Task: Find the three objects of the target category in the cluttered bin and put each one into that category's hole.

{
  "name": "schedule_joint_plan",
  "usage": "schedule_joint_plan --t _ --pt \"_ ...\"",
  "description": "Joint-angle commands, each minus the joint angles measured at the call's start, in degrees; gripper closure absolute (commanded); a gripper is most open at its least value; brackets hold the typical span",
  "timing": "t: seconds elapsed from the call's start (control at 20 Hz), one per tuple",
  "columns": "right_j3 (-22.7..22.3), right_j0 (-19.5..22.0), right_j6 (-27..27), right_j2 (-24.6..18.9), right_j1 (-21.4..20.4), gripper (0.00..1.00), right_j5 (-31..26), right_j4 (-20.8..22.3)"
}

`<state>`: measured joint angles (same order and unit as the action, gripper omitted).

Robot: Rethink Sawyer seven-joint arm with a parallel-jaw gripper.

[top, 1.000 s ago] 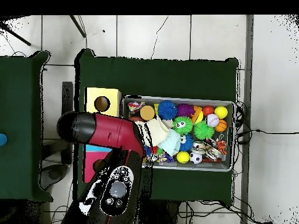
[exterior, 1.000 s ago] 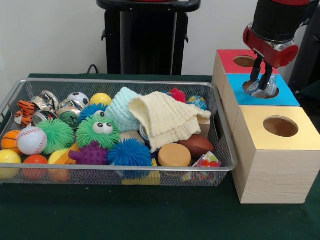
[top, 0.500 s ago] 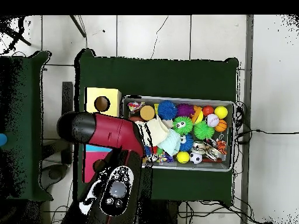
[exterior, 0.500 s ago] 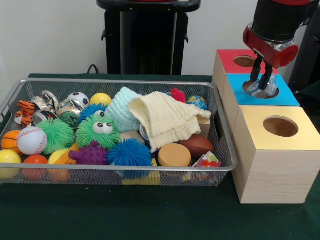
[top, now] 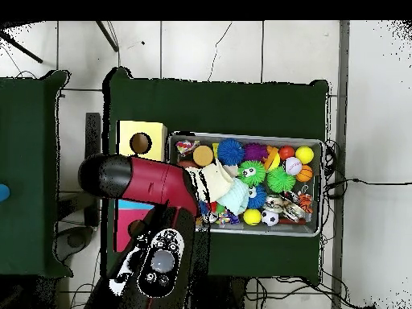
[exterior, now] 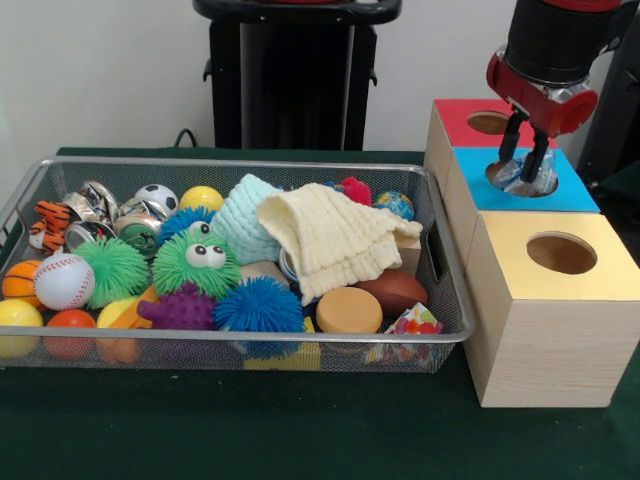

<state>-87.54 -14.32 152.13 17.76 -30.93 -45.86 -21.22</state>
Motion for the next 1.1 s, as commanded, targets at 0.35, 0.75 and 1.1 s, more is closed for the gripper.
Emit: schedule_joint_plan --t 0.35,0.75,1.1 --pt "-4.15 1.11 2.13 -4.68 0.66 0.00 4.51 2.19" --pt "-4.10 1.18 1.87 -4.79 0.49 0.00 4.22 2.19" --pt "-3.91 1.81 -0.79 -4.55 -0.14 0.00 3.14 3.84"
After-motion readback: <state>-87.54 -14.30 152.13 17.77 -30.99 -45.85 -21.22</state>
